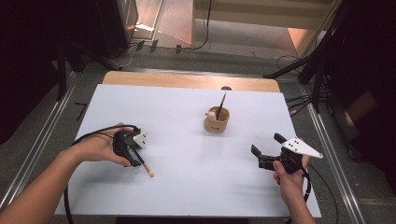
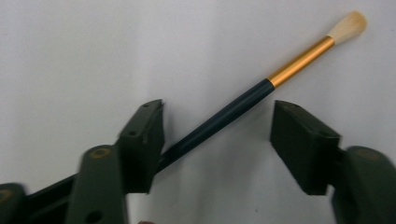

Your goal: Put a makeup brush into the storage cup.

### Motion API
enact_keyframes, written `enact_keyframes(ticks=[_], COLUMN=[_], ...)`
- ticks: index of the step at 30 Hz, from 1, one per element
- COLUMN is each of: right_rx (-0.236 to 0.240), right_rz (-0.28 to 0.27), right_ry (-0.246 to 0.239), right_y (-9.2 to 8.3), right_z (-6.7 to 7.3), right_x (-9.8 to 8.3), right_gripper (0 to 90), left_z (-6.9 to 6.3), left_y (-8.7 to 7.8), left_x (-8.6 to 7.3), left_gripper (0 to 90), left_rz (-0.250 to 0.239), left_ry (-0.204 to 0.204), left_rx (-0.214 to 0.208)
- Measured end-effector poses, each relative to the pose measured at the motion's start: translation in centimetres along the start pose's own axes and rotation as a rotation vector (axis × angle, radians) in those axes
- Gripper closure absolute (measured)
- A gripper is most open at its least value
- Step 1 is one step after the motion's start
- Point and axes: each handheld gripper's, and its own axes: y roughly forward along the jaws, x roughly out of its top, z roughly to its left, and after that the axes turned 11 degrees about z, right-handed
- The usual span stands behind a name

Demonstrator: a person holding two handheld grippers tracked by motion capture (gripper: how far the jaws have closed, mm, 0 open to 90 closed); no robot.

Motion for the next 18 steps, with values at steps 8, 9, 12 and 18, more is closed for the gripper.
enact_keyframes(ticks=[8, 9, 12, 18], right_rx=[-0.001, -0.002, -0.001, 0.001], right_rz=[-0.001, 0.0, 0.001, 0.002], right_ry=[0.003, 0.003, 0.007, 0.006], right_y=[0.03, 0.03, -0.03, -0.05], right_z=[-0.03, -0.03, -0.04, -0.07], right_x=[-0.03, -0.03, -0.05, -0.06], right_gripper=[0.0, 0.0, 0.0, 0.0], left_z=[-0.06, -0.03, 0.08, 0.16], left_y=[-0.31, -0.31, -0.32, -0.37], left_x=[0.61, 0.62, 0.65, 0.68], left_gripper=[78.6, 84.0, 84.4, 84.5], left_rz=[0.023, 0.024, 0.026, 0.03], left_ry=[0.023, 0.02, 0.005, -0.017], left_rx=[-0.013, -0.018, -0.026, -0.035])
